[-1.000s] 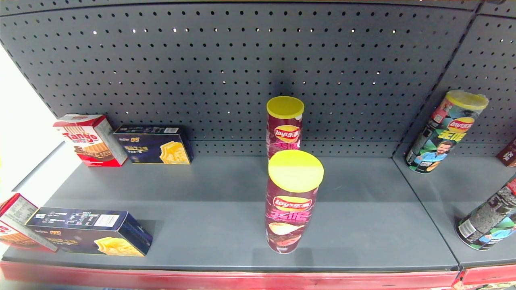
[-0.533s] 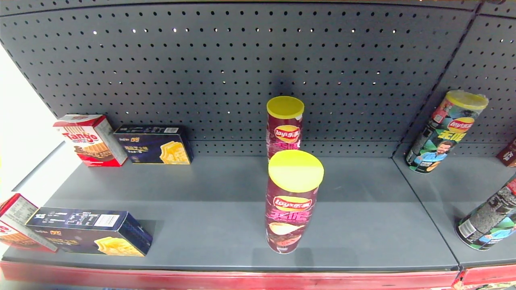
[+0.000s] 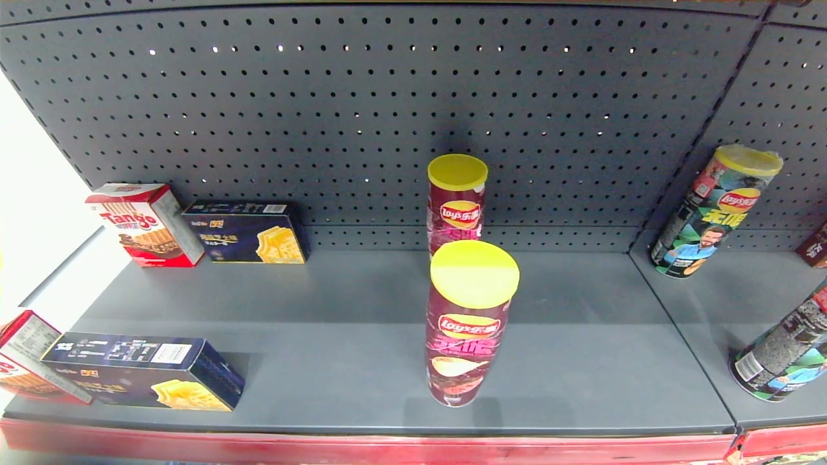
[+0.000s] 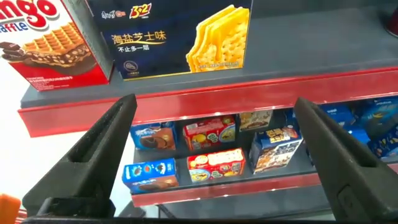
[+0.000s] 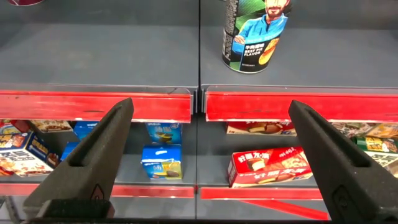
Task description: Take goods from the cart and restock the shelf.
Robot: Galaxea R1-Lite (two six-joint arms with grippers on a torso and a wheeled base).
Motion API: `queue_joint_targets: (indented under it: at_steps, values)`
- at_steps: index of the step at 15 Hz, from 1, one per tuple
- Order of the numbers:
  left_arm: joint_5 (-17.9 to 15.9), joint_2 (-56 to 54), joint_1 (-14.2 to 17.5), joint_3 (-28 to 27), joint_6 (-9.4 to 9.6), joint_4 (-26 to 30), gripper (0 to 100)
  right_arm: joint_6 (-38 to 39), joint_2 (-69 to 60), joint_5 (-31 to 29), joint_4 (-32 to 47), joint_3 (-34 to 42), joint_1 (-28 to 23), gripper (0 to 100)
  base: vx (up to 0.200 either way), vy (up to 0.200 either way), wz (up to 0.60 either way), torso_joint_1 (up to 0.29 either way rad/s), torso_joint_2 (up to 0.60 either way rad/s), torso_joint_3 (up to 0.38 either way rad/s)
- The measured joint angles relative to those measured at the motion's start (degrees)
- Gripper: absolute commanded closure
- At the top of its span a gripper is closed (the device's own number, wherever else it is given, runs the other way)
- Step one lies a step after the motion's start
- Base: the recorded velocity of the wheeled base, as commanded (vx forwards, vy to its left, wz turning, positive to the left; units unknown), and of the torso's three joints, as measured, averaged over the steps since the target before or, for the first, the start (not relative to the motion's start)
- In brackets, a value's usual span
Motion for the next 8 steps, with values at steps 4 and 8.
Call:
queue_joint_targets:
  at_steps: [4,8]
  values:
    - [0.0,0.0,0.0,0.0,0.27,0.0,0,0.0,0.0,0.0,0.0,0.0,0.0,0,0.000,0.000,0.00,0.000,0.00,0.000]
    - [-0.1,0.0,0.0,0.1,0.21,0.0,0,0.0,0.0,0.0,0.0,0.0,0.0,0,-0.050,0.000,0.00,0.001,0.00,0.001]
